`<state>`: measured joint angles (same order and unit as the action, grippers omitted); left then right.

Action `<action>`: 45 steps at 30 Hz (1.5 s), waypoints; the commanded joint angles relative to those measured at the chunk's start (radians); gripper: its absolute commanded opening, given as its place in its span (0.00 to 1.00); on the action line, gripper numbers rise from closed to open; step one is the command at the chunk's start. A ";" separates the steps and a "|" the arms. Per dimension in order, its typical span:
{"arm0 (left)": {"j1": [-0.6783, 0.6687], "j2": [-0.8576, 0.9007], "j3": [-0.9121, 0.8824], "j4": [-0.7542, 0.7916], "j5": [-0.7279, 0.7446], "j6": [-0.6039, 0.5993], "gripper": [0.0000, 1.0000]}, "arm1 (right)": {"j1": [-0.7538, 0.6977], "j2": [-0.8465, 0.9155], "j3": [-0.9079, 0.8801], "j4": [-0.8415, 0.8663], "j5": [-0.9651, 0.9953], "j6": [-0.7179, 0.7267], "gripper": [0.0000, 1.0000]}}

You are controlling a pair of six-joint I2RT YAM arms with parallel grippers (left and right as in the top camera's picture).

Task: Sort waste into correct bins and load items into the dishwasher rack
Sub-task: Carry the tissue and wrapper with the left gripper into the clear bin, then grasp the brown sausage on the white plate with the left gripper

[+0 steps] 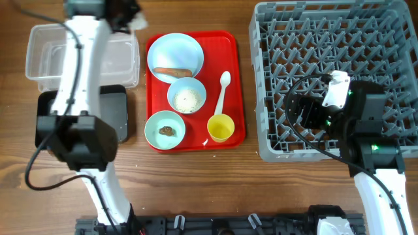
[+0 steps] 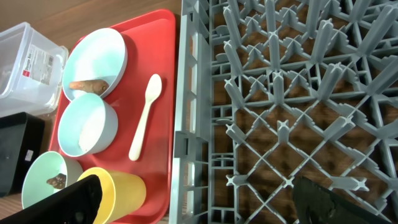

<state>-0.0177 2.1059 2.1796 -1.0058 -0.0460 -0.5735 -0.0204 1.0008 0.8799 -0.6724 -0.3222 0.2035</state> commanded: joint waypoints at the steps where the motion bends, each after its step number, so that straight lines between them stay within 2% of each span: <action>1: 0.097 0.034 -0.004 -0.036 -0.040 0.019 0.04 | 0.005 0.006 0.026 0.005 -0.020 0.010 1.00; 4: 0.150 0.062 -0.008 -0.062 -0.039 0.019 0.04 | 0.005 0.006 0.026 0.005 -0.020 0.010 1.00; 6: 0.174 0.090 -0.008 -0.071 -0.038 0.018 0.12 | 0.005 0.006 0.026 0.006 -0.020 0.010 1.00; 7: 0.182 0.105 -0.010 -0.074 -0.038 0.019 0.25 | 0.005 0.006 0.026 0.006 -0.020 0.010 1.00; 9: 0.193 0.129 -0.010 -0.084 -0.038 0.019 0.65 | 0.005 0.006 0.026 0.006 -0.020 0.010 1.00; 10: 0.195 0.137 -0.010 -0.087 -0.038 0.019 0.76 | 0.005 0.006 0.026 0.005 -0.020 0.010 1.00; 12: 0.196 0.146 -0.010 -0.088 -0.038 0.019 0.90 | 0.005 0.006 0.026 0.005 -0.020 0.010 1.00; 14: 0.196 0.146 -0.010 -0.087 -0.038 0.019 0.96 | 0.005 0.006 0.026 0.006 -0.020 0.010 1.00; 17: 0.196 0.134 -0.010 -0.082 -0.037 0.031 1.00 | 0.005 0.006 0.026 0.005 -0.020 0.010 1.00; 22: 0.192 0.099 -0.010 -0.080 -0.006 0.123 0.98 | 0.005 0.006 0.026 0.006 -0.020 0.010 1.00; 24: 0.184 0.081 -0.010 -0.079 0.062 0.186 0.96 | 0.005 0.006 0.026 0.006 -0.020 0.010 1.00; 29: 0.109 0.029 -0.010 -0.082 0.270 0.436 0.94 | 0.005 0.006 0.026 0.010 -0.020 0.010 1.00; 36: -0.081 0.038 -0.020 -0.099 0.270 0.669 0.99 | 0.005 0.006 0.026 0.008 -0.020 0.010 1.00; 37: -0.105 0.047 -0.023 -0.103 0.261 0.673 0.99 | 0.006 0.006 0.026 0.008 -0.020 0.010 1.00; 38: -0.125 0.056 -0.024 -0.109 0.251 0.661 0.99 | 0.005 0.006 0.026 0.008 -0.020 0.010 1.00; 40: -0.159 0.085 -0.024 -0.118 0.218 0.558 0.98 | 0.005 0.006 0.026 0.008 -0.020 0.010 1.00; 42: -0.179 0.110 -0.028 -0.122 0.160 0.370 0.95 | 0.006 0.006 0.026 0.008 -0.020 0.010 1.00; 43: -0.190 0.123 -0.039 -0.135 0.126 0.188 0.93 | 0.006 0.006 0.026 0.008 -0.020 0.010 1.00; 45: -0.201 0.143 -0.061 -0.139 0.122 0.000 0.91 | 0.006 0.006 0.026 0.008 -0.020 0.010 1.00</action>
<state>-0.2146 2.1887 2.1616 -1.1305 0.1524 -0.1719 -0.0204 1.0008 0.8799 -0.6685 -0.3222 0.2054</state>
